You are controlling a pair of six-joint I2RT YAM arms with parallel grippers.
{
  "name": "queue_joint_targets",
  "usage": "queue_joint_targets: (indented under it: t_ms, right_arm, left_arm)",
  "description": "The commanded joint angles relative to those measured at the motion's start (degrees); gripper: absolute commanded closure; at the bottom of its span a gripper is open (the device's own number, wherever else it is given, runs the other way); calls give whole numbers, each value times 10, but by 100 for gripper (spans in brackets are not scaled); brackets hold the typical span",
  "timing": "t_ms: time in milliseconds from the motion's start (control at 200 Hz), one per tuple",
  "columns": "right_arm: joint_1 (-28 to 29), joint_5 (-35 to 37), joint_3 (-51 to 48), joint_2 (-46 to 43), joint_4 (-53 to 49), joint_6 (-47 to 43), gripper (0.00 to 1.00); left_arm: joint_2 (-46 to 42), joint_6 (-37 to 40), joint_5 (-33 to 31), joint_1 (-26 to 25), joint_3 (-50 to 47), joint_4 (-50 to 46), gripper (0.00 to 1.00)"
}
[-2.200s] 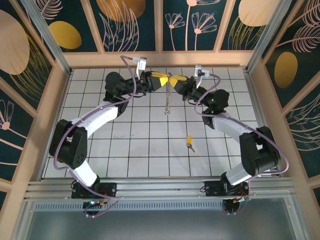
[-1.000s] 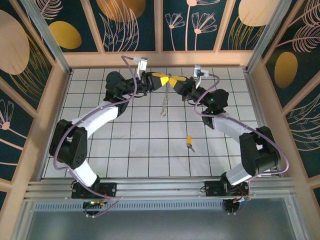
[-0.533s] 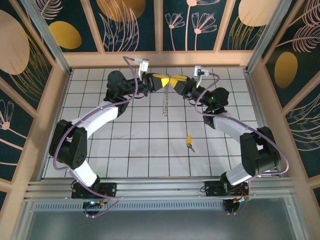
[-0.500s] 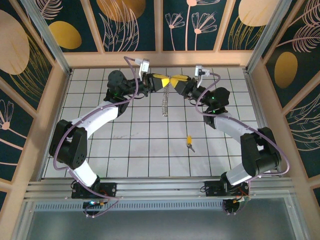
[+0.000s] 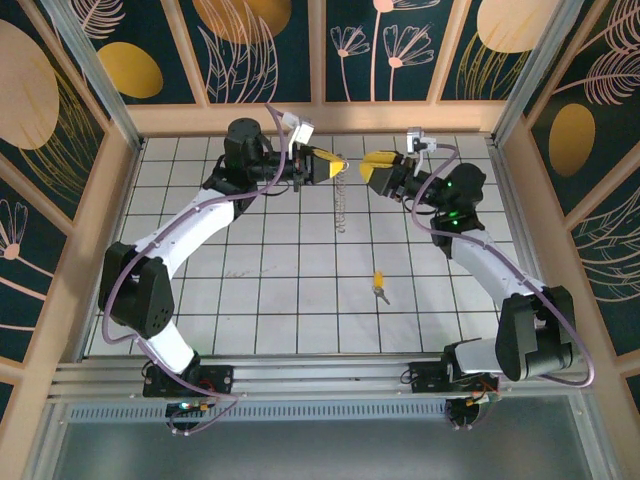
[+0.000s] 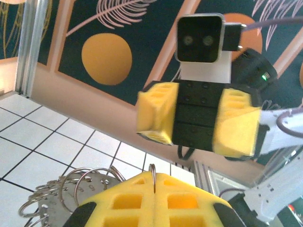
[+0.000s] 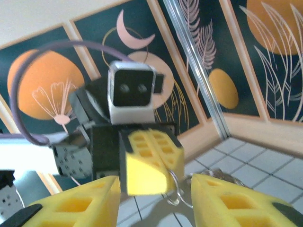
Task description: Put the keys on the keyring
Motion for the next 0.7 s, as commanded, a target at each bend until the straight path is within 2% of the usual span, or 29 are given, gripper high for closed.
queue_joint_targets:
  t_ms: [0,295,696]
  right_arm:
    - [-8,-75,40,-9,-80,-64,56]
    - [-1,-127,77,15,-117,-84,59]
    - [27,-118,105,60,-131,-96,61]
  left_arm:
    - [-2,84,48,5,43,-98,100]
    - [12,125,97,7,81,-167,100]
    - [29,128,109,7,82,-171,100]
